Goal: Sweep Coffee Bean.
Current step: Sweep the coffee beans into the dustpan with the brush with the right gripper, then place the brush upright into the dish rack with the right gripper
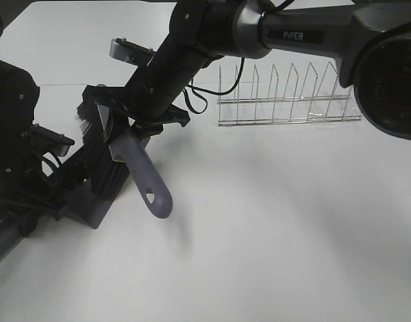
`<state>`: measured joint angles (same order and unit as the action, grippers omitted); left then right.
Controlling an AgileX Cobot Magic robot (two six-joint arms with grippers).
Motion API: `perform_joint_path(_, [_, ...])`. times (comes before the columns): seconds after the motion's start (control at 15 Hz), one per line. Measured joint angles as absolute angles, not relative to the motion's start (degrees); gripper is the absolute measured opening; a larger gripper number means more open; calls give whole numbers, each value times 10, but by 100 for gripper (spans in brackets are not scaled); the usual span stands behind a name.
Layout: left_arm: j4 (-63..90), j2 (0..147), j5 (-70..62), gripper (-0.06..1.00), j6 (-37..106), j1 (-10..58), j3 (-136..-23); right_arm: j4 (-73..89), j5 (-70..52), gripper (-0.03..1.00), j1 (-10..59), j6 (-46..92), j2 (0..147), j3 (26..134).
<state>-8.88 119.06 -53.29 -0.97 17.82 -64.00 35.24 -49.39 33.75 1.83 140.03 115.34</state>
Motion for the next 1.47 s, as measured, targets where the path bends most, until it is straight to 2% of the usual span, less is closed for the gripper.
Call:
perform_joint_path(0.33, [-70,1191,-534,34,-10,178,-640,346,-511,31,304,43,1375,1153])
perform_joint_path(0.6, [-49,1191,-536,34,-11,178,-640,133,-609,31,294,13,1292,1153])
perform_joint_path(0.8, [-45,1183,-530,34,-23,178,-634,48,-686,31,294,5,1260,1134])
perform_joint_path(1.13, [-6,1134,-451,34,-107,160,-563,0,-645,31,276,-6,1104,916])
perform_joint_path(1.2, [0,1131,-445,34,-108,158,-559,0,-634,31,255,-11,1044,837])
perform_joint_path(1.47, [13,1130,-441,34,-113,155,-557,3,-635,31,189,-21,984,771])
